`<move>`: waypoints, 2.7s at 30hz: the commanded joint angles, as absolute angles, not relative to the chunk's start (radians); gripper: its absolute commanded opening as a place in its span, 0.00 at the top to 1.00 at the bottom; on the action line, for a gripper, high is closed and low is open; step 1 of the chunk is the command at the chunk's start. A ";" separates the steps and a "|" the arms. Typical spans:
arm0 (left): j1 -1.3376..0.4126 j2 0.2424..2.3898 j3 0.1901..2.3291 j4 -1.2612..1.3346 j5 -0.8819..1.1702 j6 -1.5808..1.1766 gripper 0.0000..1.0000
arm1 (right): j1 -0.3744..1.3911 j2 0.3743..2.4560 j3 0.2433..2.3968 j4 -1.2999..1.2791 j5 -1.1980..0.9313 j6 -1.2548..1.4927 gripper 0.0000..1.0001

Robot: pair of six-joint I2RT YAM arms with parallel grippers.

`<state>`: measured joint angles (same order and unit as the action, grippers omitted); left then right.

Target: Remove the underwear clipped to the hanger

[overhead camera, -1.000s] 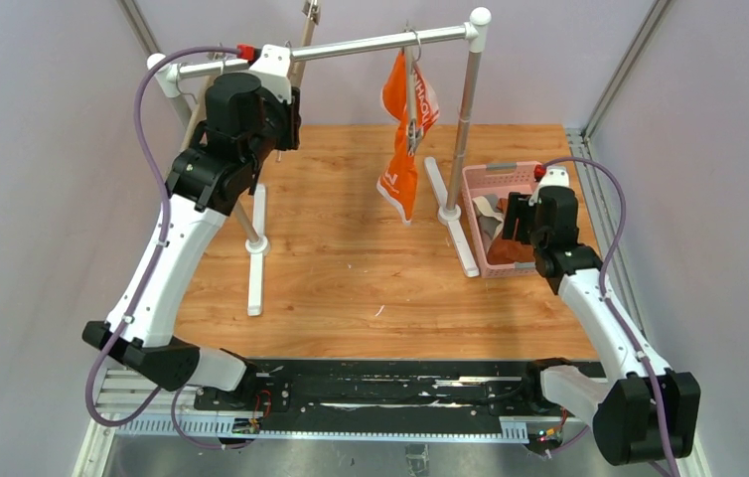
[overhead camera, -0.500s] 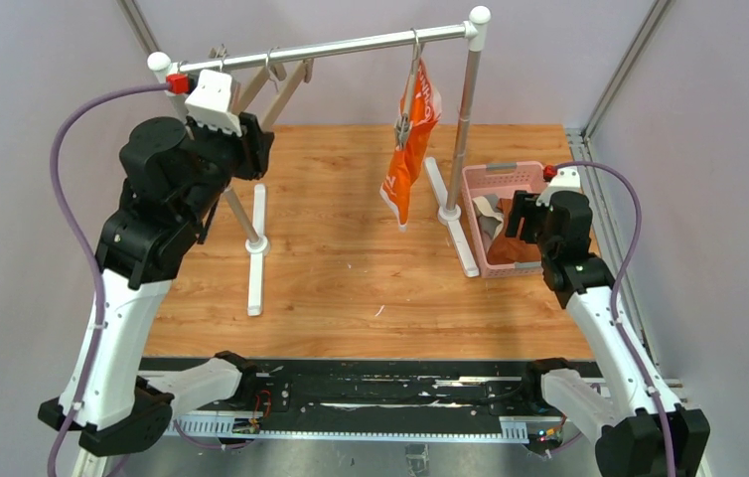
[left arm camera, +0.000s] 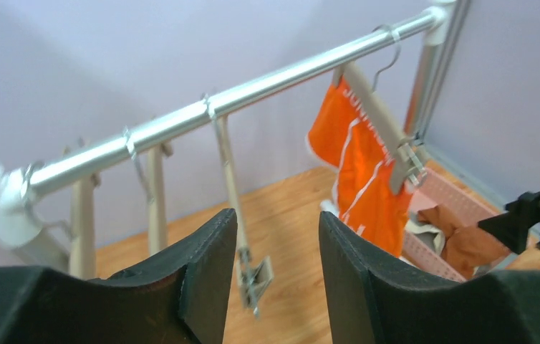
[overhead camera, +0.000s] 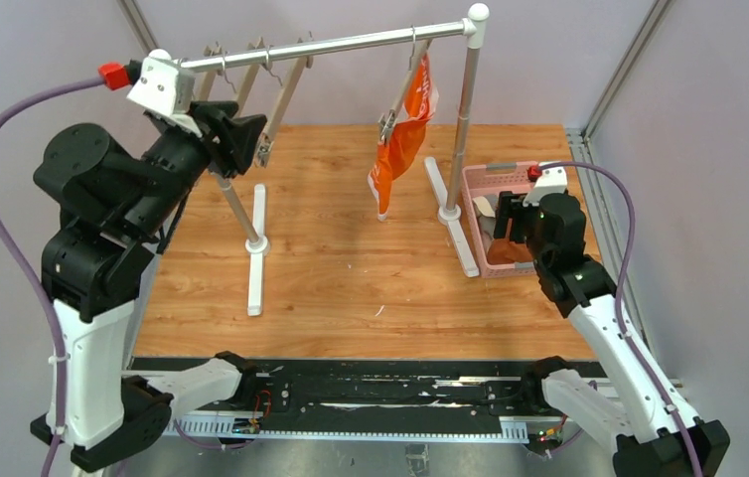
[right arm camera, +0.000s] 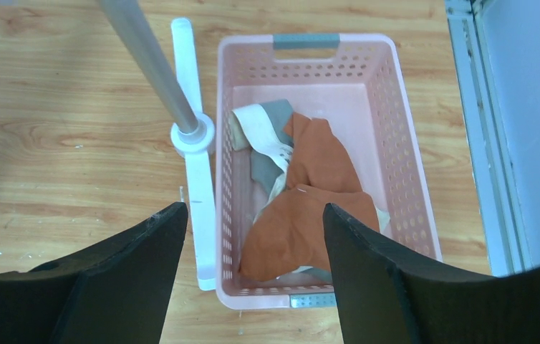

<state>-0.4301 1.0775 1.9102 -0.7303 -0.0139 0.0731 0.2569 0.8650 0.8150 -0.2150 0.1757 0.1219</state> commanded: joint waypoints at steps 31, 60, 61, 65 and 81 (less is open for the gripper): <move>-0.589 1.705 2.325 -0.586 0.226 0.175 0.32 | 0.538 0.856 0.849 -0.237 0.422 0.038 0.28; -0.589 1.822 2.306 -0.598 0.193 0.238 0.65 | 0.582 0.848 0.833 -0.221 0.439 0.018 0.28; -0.589 1.823 2.306 -0.598 0.194 0.237 0.66 | 0.583 0.848 0.831 -0.221 0.439 0.017 0.28; -0.589 1.833 2.311 -0.595 0.197 0.231 0.74 | 0.587 0.838 0.826 -0.215 0.439 0.014 0.28; -0.589 1.753 2.348 -0.586 0.143 0.237 1.00 | 0.589 0.833 0.806 -0.202 0.458 0.020 0.28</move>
<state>-0.5850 1.8240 2.3062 -0.6277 0.1791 0.2237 0.5720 0.8490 0.8196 -0.2306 0.4458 0.0242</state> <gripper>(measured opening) 0.083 0.716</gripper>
